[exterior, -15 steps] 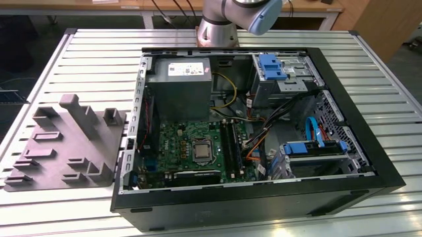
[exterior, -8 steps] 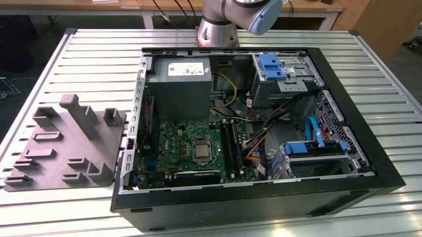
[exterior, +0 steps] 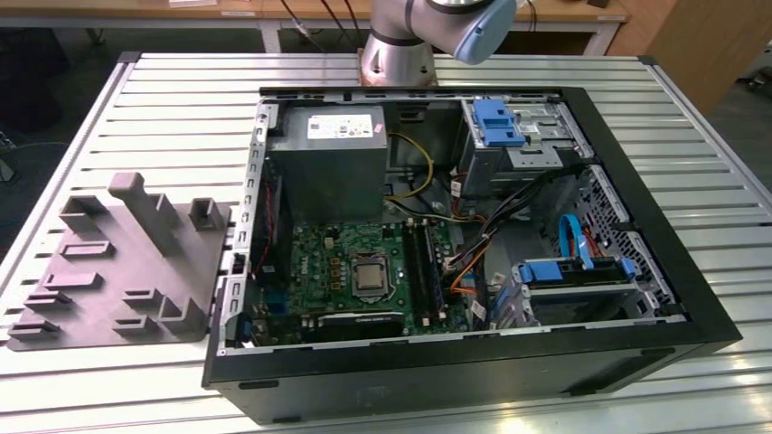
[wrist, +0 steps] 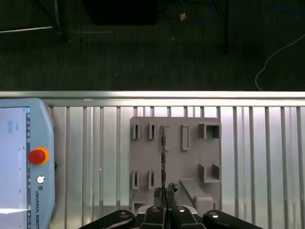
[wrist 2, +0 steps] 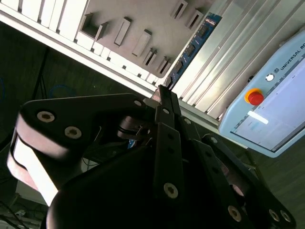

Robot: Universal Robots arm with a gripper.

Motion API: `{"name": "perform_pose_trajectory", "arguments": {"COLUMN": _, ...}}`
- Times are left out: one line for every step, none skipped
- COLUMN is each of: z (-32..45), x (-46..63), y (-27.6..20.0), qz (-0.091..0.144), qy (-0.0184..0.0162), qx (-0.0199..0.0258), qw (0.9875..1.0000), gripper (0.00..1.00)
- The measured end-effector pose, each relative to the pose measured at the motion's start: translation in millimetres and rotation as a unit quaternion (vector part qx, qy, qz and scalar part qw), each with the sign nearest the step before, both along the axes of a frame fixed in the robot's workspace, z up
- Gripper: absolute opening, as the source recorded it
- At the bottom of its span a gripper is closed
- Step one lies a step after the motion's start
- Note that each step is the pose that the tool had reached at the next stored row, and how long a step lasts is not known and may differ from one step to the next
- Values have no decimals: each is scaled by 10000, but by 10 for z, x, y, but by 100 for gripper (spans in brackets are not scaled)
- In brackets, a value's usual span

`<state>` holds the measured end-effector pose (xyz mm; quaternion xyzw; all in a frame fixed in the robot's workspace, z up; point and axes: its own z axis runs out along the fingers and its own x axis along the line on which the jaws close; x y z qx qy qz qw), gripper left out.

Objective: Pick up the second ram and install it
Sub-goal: 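Pick up the second ram and move it above second insertion slot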

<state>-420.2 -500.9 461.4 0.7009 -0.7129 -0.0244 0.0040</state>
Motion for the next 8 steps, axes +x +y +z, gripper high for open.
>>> {"name": "perform_pose_trajectory", "arguments": {"z": 15, "x": 0, "y": 0, "qz": 0, "qy": 0, "qx": -1, "qw": 10000, "gripper": 11}}
{"name": "perform_pose_trajectory", "arguments": {"z": 18, "x": 0, "y": 0, "qz": 0, "qy": 0, "qx": 0, "qw": 10000, "gripper": 11}}
{"name": "perform_pose_trajectory", "arguments": {"z": 18, "x": 0, "y": 0, "qz": 0, "qy": 0, "qx": 0, "qw": 10000, "gripper": 11}}
{"name": "perform_pose_trajectory", "arguments": {"z": 18, "x": 0, "y": 0, "qz": 0, "qy": 0, "qx": 0, "qw": 10000, "gripper": 11}}
{"name": "perform_pose_trajectory", "arguments": {"z": 18, "x": 0, "y": 0, "qz": 0, "qy": 0, "qx": 0, "qw": 10000, "gripper": 11}}
{"name": "perform_pose_trajectory", "arguments": {"z": 19, "x": 0, "y": 0, "qz": 0, "qy": 0, "qx": 0, "qw": 10000, "gripper": 11}}
{"name": "perform_pose_trajectory", "arguments": {"z": 19, "x": 0, "y": 0, "qz": 0, "qy": 0, "qx": 0, "qw": 10000, "gripper": 11}}
{"name": "perform_pose_trajectory", "arguments": {"z": 19, "x": 0, "y": 0, "qz": 0, "qy": 0, "qx": 0, "qw": 10000, "gripper": 11}}
